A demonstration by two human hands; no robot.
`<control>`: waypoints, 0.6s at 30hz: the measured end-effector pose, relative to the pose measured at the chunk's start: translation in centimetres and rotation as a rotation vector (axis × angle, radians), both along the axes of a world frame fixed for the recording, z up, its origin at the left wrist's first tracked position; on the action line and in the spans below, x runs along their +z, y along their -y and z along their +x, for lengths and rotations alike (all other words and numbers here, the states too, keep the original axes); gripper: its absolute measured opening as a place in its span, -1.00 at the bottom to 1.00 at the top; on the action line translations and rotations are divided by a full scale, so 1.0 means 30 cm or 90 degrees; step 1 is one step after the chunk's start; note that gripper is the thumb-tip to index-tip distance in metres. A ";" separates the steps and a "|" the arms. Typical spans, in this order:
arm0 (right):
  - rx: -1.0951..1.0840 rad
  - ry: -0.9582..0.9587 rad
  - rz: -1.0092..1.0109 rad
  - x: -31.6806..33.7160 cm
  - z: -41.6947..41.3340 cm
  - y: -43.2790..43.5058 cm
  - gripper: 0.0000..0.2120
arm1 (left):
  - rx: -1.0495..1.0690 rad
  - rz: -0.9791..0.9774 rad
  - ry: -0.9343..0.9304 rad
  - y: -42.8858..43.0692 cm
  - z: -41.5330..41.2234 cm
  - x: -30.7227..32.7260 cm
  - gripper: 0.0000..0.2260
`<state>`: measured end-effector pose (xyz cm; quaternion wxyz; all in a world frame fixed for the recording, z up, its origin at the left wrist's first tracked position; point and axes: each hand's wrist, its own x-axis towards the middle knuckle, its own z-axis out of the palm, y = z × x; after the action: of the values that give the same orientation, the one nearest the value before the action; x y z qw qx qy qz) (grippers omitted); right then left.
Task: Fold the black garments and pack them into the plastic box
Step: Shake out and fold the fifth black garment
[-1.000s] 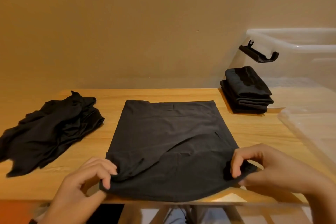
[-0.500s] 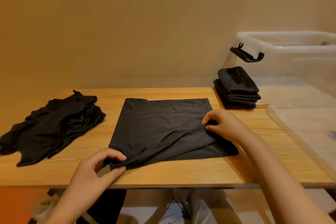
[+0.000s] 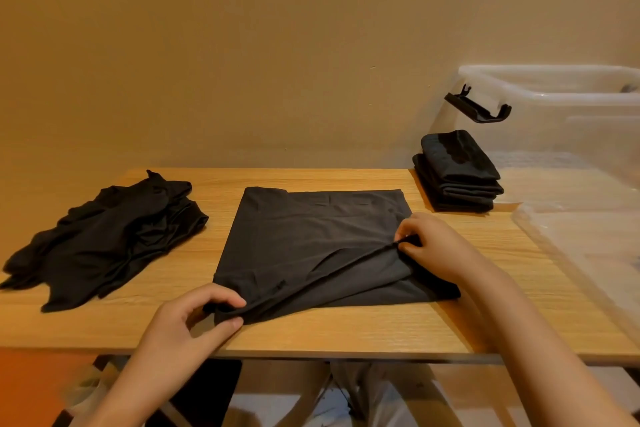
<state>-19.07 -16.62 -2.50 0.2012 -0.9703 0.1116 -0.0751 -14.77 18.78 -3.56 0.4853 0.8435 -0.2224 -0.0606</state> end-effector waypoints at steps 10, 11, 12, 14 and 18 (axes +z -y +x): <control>0.039 0.175 0.172 -0.016 -0.171 -0.024 -0.82 | 0.007 -0.016 -0.012 -0.026 0.006 -0.003 -0.63; 0.042 0.193 0.193 -0.016 -0.186 -0.026 -0.82 | 0.010 -0.023 -0.008 -0.028 0.007 0.003 -0.64; 0.044 0.209 0.214 -0.013 -0.199 -0.028 -0.82 | 0.014 -0.031 -0.002 -0.029 0.008 0.011 -0.64; 0.044 0.238 0.255 0.000 -0.214 -0.030 -0.82 | 0.023 -0.048 0.017 -0.027 0.017 0.033 -0.65; 0.024 0.283 0.308 0.050 -0.207 -0.020 -0.83 | 0.023 -0.115 0.080 -0.002 0.062 0.103 -0.67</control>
<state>-25.28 -16.02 -0.99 0.4463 -0.8563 0.0616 -0.2524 -12.92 18.83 -0.47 0.5455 0.8021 -0.2420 0.0217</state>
